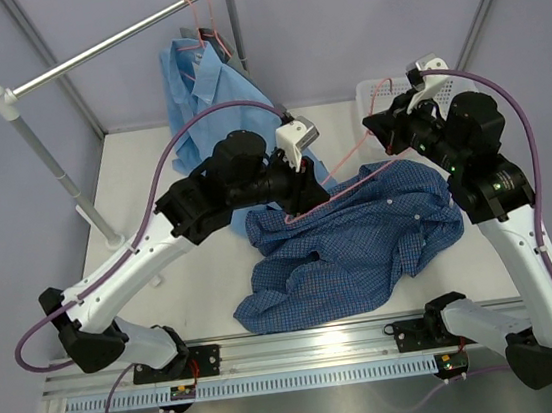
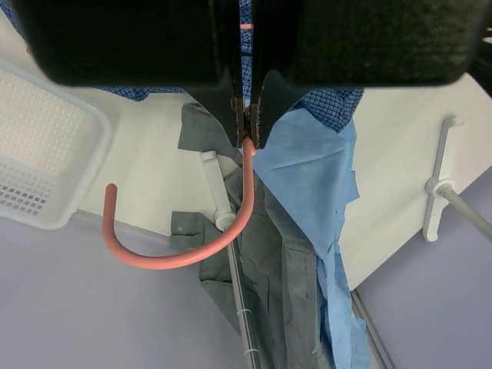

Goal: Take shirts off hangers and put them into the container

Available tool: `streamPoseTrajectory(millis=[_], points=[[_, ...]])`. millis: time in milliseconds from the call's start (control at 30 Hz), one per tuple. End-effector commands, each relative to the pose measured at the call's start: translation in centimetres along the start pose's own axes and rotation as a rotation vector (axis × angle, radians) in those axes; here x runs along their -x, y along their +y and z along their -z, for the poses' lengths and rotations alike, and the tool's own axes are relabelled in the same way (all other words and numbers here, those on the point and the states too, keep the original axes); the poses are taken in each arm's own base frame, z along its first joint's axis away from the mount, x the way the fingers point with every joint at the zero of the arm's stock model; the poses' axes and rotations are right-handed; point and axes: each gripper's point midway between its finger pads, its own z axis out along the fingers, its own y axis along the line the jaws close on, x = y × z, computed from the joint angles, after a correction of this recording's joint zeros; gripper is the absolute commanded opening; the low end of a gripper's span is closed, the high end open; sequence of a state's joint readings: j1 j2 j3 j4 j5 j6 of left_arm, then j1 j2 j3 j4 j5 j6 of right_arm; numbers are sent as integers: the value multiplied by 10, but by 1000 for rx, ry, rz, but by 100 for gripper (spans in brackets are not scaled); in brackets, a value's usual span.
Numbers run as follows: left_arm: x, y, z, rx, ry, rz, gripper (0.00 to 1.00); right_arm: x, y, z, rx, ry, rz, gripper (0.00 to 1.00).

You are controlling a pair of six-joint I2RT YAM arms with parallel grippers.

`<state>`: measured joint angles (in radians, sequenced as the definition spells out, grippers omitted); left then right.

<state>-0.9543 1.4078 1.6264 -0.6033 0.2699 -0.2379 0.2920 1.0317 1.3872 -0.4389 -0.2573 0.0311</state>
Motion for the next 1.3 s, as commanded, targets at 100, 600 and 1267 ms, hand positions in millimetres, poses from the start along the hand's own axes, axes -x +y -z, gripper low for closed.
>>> streamPoseTrajectory(millis=[100,600,1267], points=[[17,1,2,61,-58,-60,0,23,15,6,62,-57,30,0],[47,24,89,290,-260,-156,0,52,66,78,244,-97,38,100],[27,82,295,842,-605,1,0,57,72,93,255,-155,18,100]])
